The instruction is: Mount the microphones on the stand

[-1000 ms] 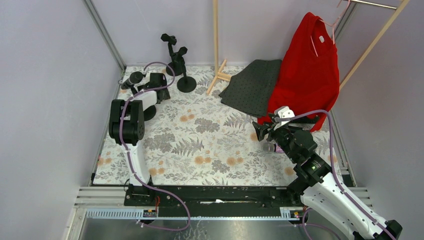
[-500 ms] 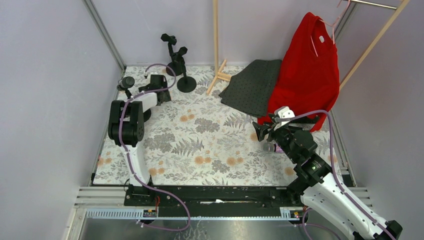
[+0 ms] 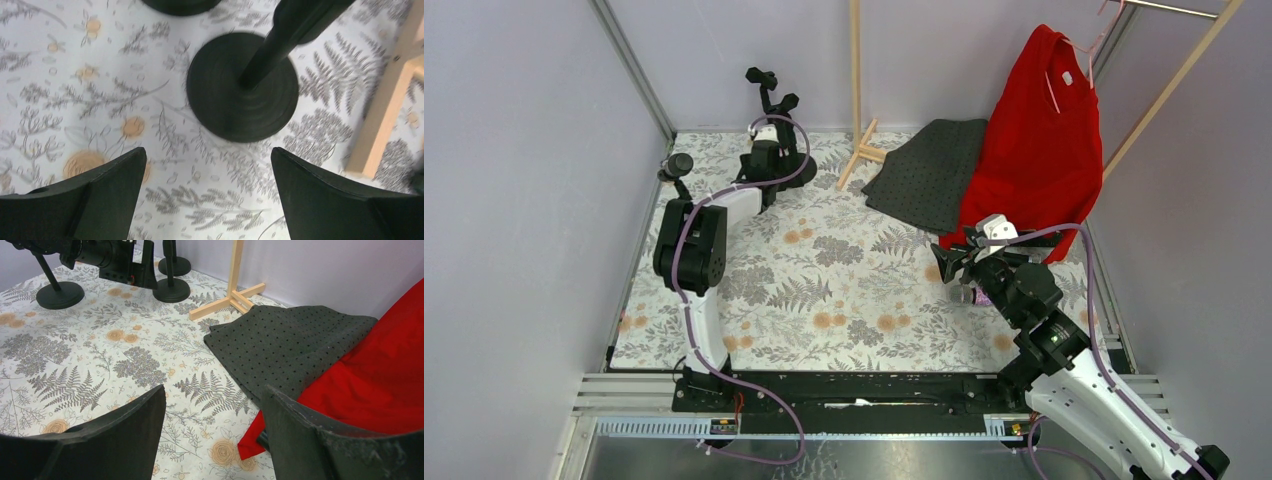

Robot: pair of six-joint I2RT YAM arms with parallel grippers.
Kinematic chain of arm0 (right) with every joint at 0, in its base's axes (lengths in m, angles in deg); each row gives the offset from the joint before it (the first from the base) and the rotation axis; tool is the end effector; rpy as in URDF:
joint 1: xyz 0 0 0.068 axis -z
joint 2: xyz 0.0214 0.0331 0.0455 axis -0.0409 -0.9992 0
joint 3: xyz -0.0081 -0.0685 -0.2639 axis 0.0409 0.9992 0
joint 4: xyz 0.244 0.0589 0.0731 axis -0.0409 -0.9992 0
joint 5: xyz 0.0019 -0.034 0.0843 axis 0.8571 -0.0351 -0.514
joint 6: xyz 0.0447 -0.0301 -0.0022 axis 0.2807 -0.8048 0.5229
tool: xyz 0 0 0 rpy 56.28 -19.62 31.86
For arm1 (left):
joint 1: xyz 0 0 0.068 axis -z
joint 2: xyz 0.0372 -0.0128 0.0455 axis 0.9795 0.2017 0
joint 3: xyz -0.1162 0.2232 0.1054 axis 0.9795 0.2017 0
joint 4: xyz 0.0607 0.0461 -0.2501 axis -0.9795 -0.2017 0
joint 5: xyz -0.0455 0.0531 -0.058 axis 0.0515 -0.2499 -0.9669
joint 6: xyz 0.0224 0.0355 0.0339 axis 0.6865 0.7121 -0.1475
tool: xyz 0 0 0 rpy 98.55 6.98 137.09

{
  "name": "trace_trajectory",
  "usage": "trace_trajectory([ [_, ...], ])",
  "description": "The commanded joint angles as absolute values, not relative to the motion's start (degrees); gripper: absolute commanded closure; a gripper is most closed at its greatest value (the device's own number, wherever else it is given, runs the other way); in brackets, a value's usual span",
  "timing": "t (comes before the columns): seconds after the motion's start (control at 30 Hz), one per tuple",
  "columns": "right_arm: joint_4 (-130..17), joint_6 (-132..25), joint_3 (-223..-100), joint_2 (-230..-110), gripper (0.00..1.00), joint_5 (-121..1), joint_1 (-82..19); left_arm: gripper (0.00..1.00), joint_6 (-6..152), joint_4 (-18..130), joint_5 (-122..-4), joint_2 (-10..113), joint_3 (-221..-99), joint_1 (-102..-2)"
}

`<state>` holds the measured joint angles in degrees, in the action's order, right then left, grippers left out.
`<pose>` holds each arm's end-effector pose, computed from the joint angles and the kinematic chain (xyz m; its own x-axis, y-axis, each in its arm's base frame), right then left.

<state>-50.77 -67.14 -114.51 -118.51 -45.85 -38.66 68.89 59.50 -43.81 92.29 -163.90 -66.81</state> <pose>0.1197 0.0830 0.3084 0.1191 -0.0595 -0.9911 -0.4854 0.8673 -0.1105 0.4444 -0.0840 0.1799 -0.5400 -0.1661 -0.8251 -0.1095 0.9859 -0.1268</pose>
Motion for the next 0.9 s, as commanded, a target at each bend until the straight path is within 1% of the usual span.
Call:
trace_trajectory([
  [0.0,-49.5,-68.1,-115.2,-118.3,0.24,-44.7,-38.8,0.01,70.1,73.9,-46.4,94.5,-166.5,-67.1],
  [0.13,-49.6,-68.3,-115.2,-118.0,0.24,-44.5,-38.7,0.01,71.1,84.4,-52.0,95.9,-165.0,-67.1],
  [0.2,-49.7,-68.3,-115.1,-117.9,0.24,-44.4,-38.8,0.01,71.2,87.4,-53.8,97.0,-165.3,-67.0],
  [0.37,-49.7,-68.5,-114.9,-117.8,0.24,-44.2,-38.8,0.02,72.9,87.9,-53.0,101.7,-171.6,-66.8],
  [0.43,-49.7,-68.5,-114.9,-117.9,0.24,-44.2,-38.7,0.05,73.6,88.0,-53.1,103.6,-174.0,-66.8],
  [0.5,-49.6,-68.5,-114.8,-118.0,0.24,-44.1,-38.7,0.12,74.4,88.0,-53.4,105.3,-176.0,-66.8],
  [0.6,-49.5,-68.5,-114.7,-118.1,0.23,-44.1,-38.8,0.26,75.8,89.6,-54.1,106.6,-177.1,-66.8],
  [0.73,-49.4,-68.5,-114.6,-118.2,0.24,-44.0,-38.8,0.43,76.0,92.9,-54.4,106.3,-175.3,-66.8],
  [0.8,-49.4,-68.5,-114.6,-118.2,0.24,-44.1,-38.8,0.55,76.0,94.2,-54.4,105.3,-173.4,-66.8],
  [0.87,-49.3,-68.6,-114.6,-118.1,0.24,-44.0,-38.8,0.64,75.7,95.3,-54.4,103.5,-170.9,-66.8],
])
